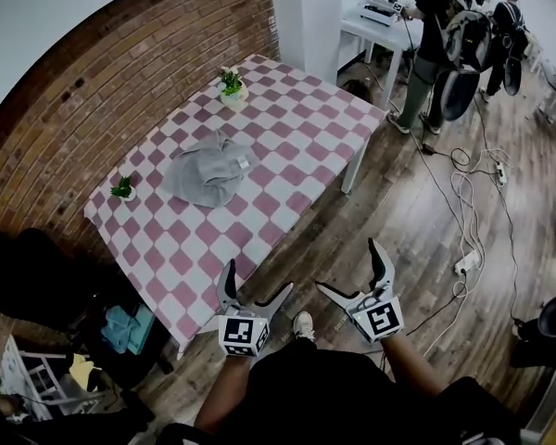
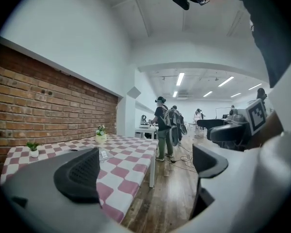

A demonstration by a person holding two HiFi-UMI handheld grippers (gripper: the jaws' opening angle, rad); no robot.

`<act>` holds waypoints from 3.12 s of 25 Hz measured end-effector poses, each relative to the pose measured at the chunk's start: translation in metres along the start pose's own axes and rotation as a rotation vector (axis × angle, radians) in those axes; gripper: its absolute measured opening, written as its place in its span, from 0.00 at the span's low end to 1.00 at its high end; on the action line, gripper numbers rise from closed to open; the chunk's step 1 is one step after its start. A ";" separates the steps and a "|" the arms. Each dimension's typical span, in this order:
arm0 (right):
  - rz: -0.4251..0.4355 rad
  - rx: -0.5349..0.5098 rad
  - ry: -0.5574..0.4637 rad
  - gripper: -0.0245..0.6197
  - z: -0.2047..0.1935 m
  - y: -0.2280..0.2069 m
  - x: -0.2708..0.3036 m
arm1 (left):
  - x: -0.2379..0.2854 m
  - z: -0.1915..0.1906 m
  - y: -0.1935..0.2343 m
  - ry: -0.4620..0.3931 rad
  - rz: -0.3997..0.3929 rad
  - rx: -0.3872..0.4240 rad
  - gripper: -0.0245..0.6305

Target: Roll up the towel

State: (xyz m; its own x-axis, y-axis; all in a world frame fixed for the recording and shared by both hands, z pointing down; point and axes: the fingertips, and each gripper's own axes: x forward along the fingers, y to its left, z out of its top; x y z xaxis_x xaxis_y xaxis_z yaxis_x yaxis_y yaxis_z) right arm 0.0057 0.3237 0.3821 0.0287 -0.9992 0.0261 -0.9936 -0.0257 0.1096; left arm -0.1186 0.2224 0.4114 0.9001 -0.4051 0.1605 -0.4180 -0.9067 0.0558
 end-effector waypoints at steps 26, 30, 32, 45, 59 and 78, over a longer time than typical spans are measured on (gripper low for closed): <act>0.242 -0.054 0.046 0.96 -0.029 -0.017 0.160 | 0.075 -0.033 0.111 0.219 0.060 0.239 0.73; 0.298 -0.032 0.059 0.96 -0.039 -0.029 0.192 | 0.100 -0.039 0.136 0.316 0.075 0.366 0.72; 0.339 -0.045 0.066 0.96 -0.047 -0.036 0.209 | 0.116 -0.040 0.150 0.353 0.090 0.396 0.71; 0.566 -0.125 0.138 0.96 -0.078 -0.083 0.312 | 0.219 -0.066 0.232 0.579 0.176 0.437 0.60; 0.724 -0.160 0.163 0.95 -0.109 -0.110 0.378 | 0.271 -0.119 0.292 0.895 0.124 0.654 0.43; 0.761 -0.182 0.163 0.95 -0.118 -0.082 0.392 | 0.285 -0.079 0.306 0.729 0.233 0.326 0.06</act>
State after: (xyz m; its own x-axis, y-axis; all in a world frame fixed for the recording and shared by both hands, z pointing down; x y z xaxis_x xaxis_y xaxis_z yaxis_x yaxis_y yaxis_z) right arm 0.1117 -0.0629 0.5009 -0.6205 -0.7237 0.3021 -0.7141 0.6806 0.1638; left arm 0.0005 -0.1618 0.5516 0.4430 -0.5109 0.7367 -0.4261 -0.8430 -0.3283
